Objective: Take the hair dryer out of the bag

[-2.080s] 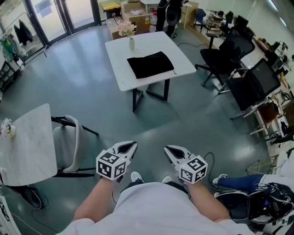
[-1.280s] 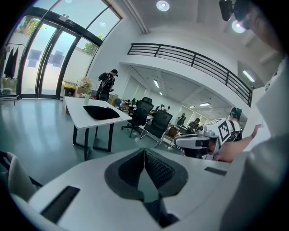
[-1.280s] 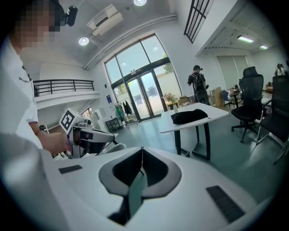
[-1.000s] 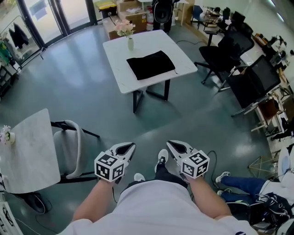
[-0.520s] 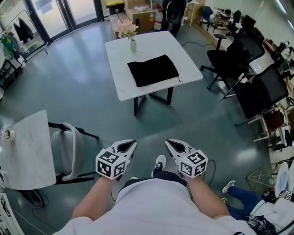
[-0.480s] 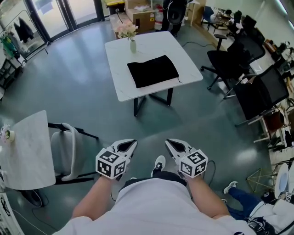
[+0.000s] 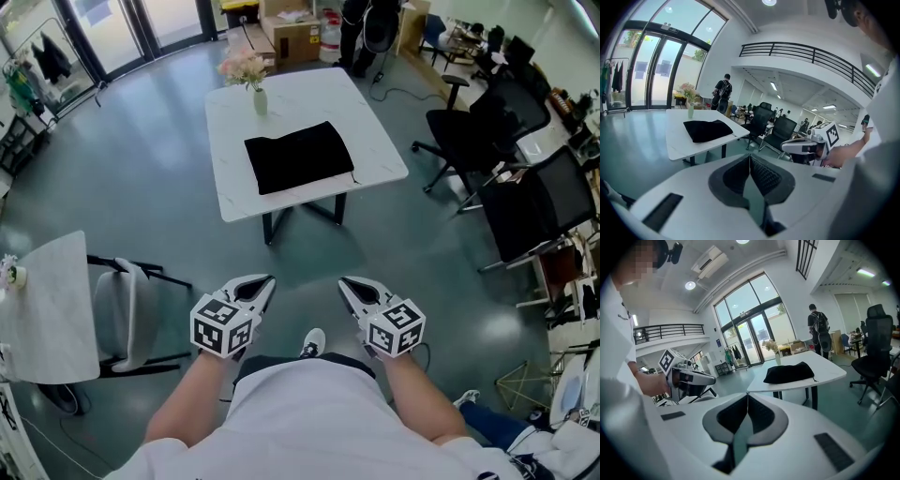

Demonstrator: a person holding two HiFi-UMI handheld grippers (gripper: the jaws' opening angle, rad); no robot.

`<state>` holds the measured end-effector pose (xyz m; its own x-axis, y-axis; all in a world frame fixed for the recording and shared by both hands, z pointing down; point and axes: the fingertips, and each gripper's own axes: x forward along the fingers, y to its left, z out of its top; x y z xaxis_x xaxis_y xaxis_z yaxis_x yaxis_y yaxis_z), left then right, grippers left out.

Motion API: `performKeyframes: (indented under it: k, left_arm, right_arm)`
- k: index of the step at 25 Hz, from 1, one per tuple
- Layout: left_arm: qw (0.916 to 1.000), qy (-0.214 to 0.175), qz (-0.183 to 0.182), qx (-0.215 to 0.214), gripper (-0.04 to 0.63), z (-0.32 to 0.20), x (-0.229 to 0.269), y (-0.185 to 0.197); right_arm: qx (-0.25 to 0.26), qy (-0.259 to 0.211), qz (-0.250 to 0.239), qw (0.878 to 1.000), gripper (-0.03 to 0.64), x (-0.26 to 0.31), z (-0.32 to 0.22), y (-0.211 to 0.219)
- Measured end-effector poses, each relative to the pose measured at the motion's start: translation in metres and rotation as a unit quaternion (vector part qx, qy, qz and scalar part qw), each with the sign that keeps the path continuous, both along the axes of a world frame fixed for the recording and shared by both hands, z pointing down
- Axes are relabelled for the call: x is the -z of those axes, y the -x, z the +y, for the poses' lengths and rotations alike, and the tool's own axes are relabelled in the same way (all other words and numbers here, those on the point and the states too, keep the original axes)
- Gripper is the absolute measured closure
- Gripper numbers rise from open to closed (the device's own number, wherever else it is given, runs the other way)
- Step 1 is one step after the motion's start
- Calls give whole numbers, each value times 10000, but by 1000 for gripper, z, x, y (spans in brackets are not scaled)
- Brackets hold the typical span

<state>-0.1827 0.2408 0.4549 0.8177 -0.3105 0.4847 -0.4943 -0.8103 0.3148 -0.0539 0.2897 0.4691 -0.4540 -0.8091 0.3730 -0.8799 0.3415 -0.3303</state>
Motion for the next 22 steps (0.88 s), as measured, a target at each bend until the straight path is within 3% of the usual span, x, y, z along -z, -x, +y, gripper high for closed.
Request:
performKeyframes:
  k: [8, 22]
  left_arm:
    - [10000, -15, -72, 1, 577, -11, 0, -39]
    - [9994, 120, -163, -291, 577, -45, -15, -80]
  right_arm:
    - [-210, -36, -25, 9998, 601, -3, -10, -51]
    - [-274, 231, 30, 9994, 600, -24, -31, -82]
